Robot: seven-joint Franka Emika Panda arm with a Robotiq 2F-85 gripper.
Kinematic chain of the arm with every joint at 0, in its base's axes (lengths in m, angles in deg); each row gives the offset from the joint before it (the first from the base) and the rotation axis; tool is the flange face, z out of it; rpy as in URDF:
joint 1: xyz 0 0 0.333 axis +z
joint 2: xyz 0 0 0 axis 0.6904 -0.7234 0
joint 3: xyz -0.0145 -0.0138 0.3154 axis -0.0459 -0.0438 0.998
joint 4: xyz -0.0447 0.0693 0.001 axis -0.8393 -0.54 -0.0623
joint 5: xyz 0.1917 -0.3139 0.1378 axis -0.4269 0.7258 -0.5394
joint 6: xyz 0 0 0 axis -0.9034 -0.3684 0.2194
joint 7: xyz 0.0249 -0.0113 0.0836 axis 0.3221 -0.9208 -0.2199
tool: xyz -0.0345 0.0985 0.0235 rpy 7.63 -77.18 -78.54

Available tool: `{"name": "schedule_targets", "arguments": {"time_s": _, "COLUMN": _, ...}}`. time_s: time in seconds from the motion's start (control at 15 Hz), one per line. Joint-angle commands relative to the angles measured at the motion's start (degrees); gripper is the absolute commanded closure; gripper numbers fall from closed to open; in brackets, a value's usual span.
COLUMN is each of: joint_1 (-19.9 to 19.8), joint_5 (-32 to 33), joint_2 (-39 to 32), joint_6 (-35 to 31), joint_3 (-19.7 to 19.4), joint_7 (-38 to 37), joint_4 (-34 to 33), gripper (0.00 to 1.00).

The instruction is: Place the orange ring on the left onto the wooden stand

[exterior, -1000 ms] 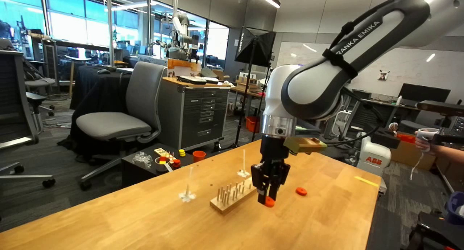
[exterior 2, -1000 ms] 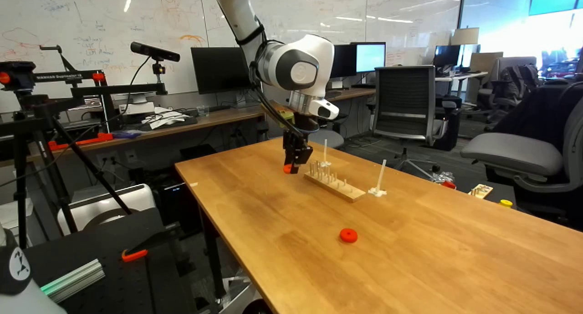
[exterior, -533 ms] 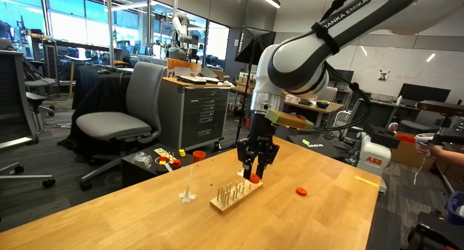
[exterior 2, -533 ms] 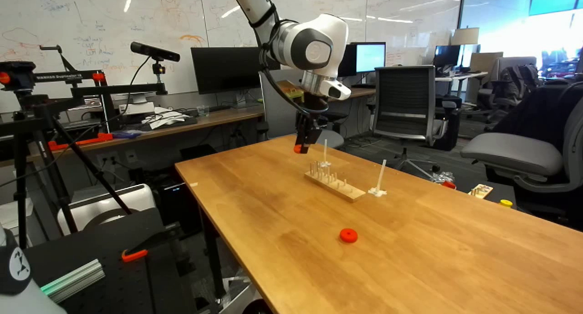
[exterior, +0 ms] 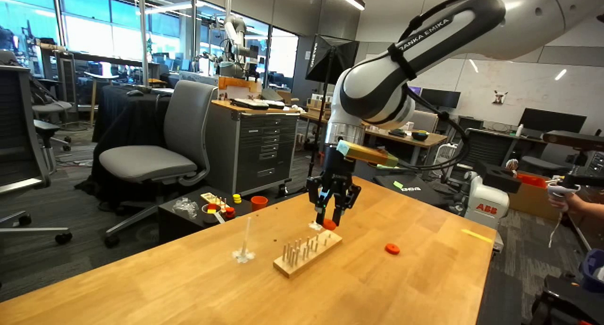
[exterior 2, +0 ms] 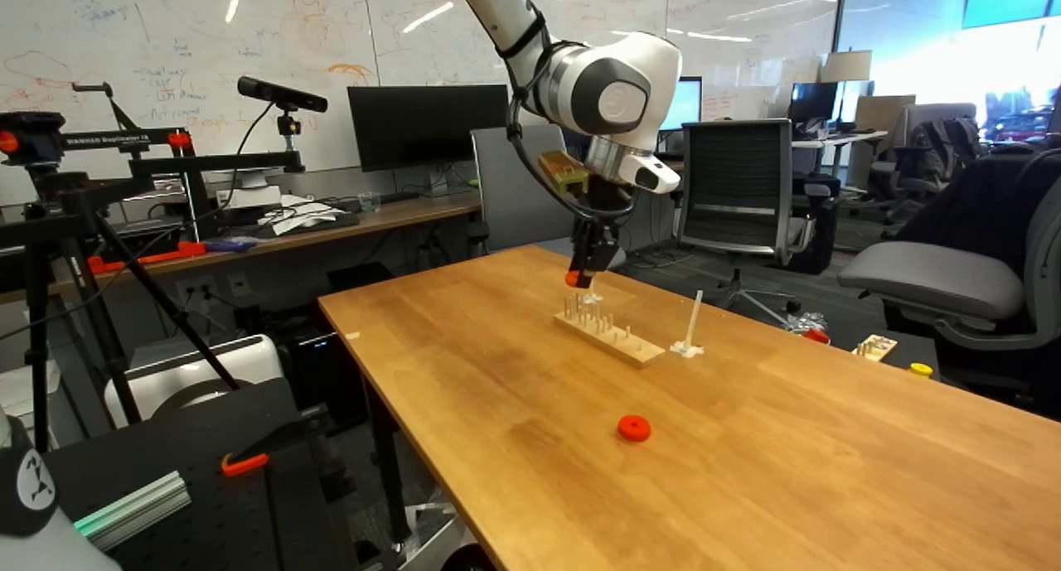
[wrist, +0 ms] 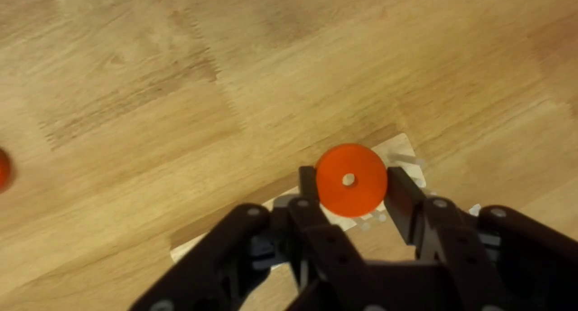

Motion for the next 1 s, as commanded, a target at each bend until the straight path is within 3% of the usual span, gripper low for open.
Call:
{"name": "schedule_targets", "arguments": {"time_s": 0.0, "joint_1": -0.99, "joint_5": -2.08, "joint_2": -3.69, "joint_6": 3.64, "joint_3": -0.54, "joint_7": -1.04, "joint_4": -5.85, "gripper": 0.83}}
{"name": "schedule_targets", "arguments": {"time_s": 0.93, "joint_1": -2.81, "joint_5": -2.68, "joint_2": -11.00, "joint_6": 7.24, "joint_3": -1.34, "joint_7": -2.88, "joint_4": -13.59, "gripper": 0.83}}
